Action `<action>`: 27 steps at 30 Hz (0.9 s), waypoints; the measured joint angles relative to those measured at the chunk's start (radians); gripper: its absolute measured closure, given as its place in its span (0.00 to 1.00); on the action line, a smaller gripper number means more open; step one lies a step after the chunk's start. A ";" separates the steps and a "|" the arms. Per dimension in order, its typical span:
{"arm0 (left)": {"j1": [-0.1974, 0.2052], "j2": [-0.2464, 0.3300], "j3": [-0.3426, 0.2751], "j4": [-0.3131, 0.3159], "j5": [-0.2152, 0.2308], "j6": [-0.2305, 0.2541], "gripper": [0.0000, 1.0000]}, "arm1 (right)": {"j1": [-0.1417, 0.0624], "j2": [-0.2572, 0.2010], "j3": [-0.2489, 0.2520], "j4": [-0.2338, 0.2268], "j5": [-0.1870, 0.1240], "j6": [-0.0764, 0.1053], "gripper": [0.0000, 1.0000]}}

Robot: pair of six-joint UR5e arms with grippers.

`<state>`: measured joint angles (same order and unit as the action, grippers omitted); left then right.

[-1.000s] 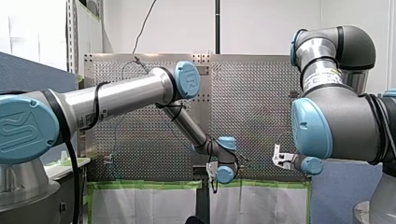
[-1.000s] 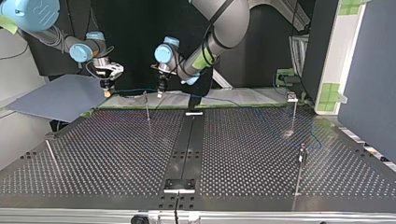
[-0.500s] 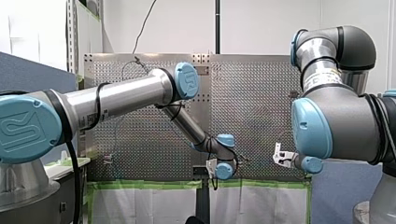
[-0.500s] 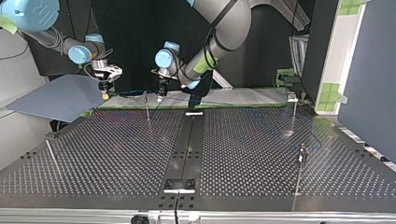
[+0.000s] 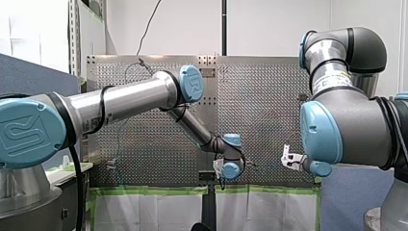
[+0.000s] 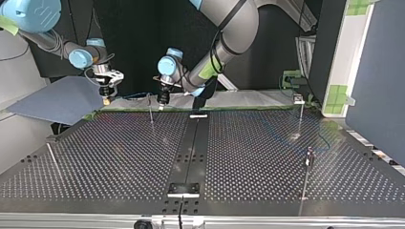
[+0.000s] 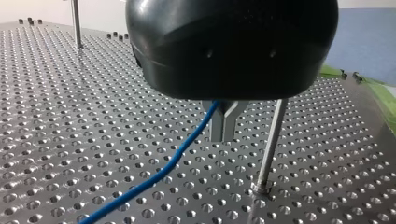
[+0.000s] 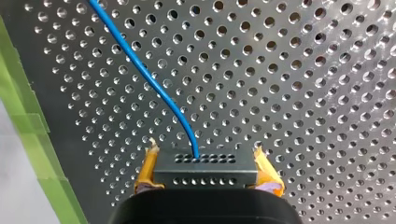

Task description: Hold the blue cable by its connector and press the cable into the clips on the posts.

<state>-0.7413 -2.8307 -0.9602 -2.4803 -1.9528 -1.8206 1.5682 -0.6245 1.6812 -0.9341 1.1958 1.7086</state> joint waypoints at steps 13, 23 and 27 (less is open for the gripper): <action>0.014 -0.001 0.027 -0.020 0.006 0.000 1.00 | 0.010 0.026 -0.059 0.030 -0.002 0.011 1.00; 0.029 -0.065 0.101 -0.093 0.017 0.000 1.00 | 0.016 0.035 -0.108 0.058 -0.002 0.015 1.00; 0.034 -0.083 0.098 -0.125 0.021 0.000 1.00 | 0.019 0.043 -0.135 0.070 -0.003 0.018 1.00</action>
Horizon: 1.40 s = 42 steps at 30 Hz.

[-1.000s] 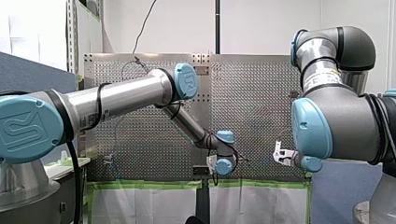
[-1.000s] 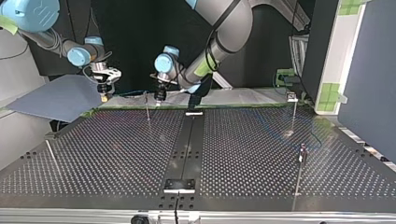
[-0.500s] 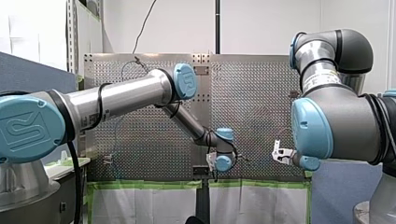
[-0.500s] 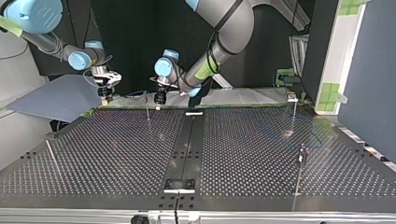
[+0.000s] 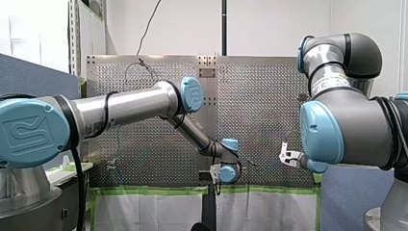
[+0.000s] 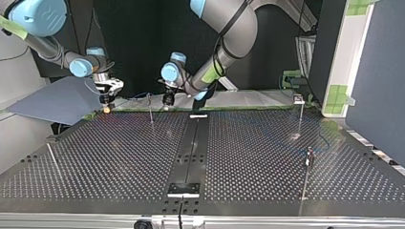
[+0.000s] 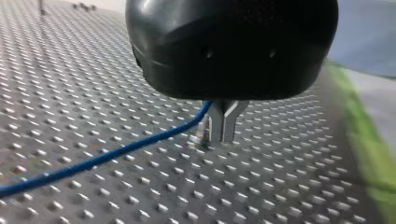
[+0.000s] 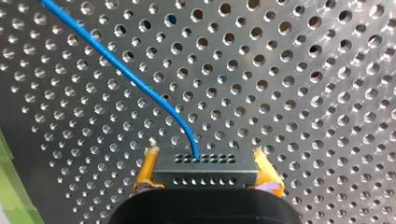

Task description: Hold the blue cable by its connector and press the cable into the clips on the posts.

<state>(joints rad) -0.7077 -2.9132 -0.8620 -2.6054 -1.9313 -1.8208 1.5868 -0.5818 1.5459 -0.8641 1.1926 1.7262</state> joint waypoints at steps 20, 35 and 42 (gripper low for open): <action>0.003 -0.004 0.065 -0.035 -0.027 -0.001 1.00 | 0.013 0.046 -0.076 0.063 -0.001 -0.009 1.00; 0.007 -0.004 0.072 -0.038 -0.012 -0.012 0.67 | 0.017 0.047 -0.092 0.075 0.000 -0.012 1.00; 0.007 -0.003 0.055 -0.037 -0.012 -0.007 0.00 | 0.017 0.047 -0.092 0.075 -0.001 -0.013 1.00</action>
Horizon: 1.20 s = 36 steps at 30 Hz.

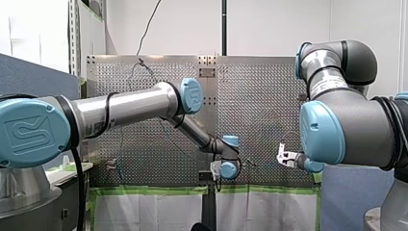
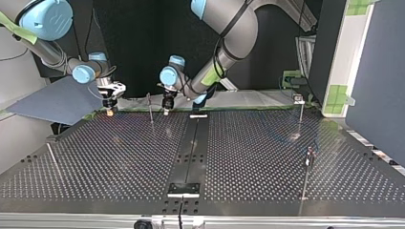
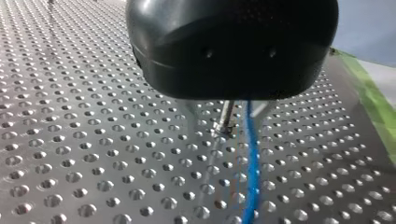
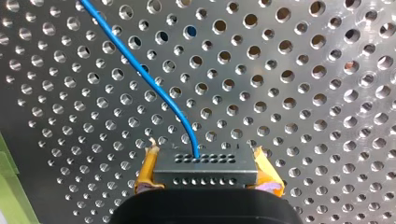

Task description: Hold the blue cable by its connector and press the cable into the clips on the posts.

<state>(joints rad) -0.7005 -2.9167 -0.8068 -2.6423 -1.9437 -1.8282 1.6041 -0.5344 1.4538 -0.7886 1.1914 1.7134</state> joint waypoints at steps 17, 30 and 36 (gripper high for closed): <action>0.000 0.002 -0.010 -0.052 0.005 0.051 0.00 | 0.001 0.000 0.000 0.010 0.000 0.000 1.00; -0.022 0.036 -0.057 -0.097 0.046 0.130 0.00 | 0.003 0.000 0.000 0.018 0.001 -0.001 1.00; -0.032 0.085 -0.107 -0.123 0.095 0.169 0.00 | 0.005 0.000 0.000 0.019 0.001 -0.001 1.00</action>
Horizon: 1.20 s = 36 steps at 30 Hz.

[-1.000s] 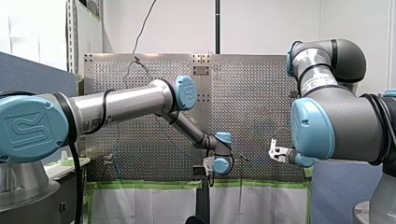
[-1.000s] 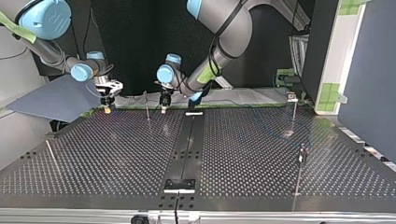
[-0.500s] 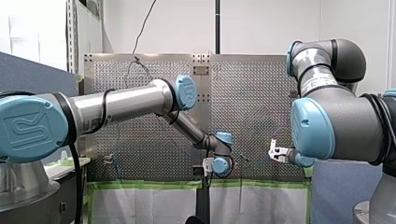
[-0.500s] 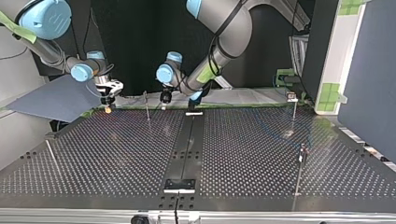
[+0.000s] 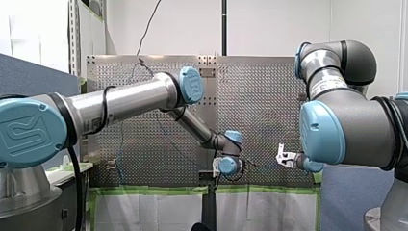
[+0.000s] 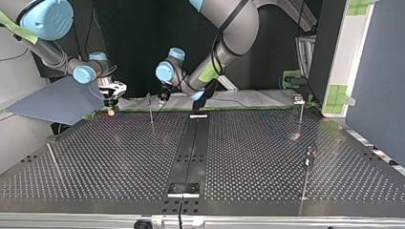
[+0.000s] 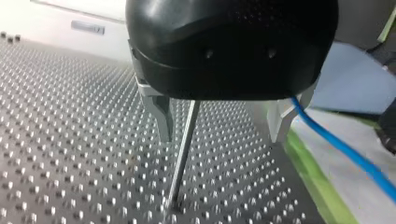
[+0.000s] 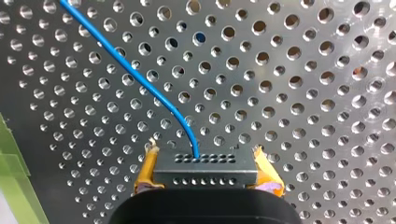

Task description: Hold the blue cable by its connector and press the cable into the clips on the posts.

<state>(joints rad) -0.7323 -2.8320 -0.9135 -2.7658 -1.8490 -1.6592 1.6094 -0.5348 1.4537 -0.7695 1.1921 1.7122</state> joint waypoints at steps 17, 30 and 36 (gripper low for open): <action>-0.036 0.045 -0.055 -0.137 0.079 0.077 0.00 | 0.005 0.000 0.000 0.002 0.000 -0.003 1.00; -0.048 0.080 -0.070 -0.118 0.077 0.028 0.00 | 0.009 0.000 0.000 0.004 0.000 -0.003 1.00; -0.055 0.084 -0.087 -0.067 0.079 -0.011 0.00 | 0.010 0.000 0.000 0.005 0.000 -0.003 1.00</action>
<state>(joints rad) -0.7874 -2.7477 -1.0000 -2.8328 -1.7697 -1.6703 1.6191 -0.5347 1.4536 -0.7645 1.1920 1.7092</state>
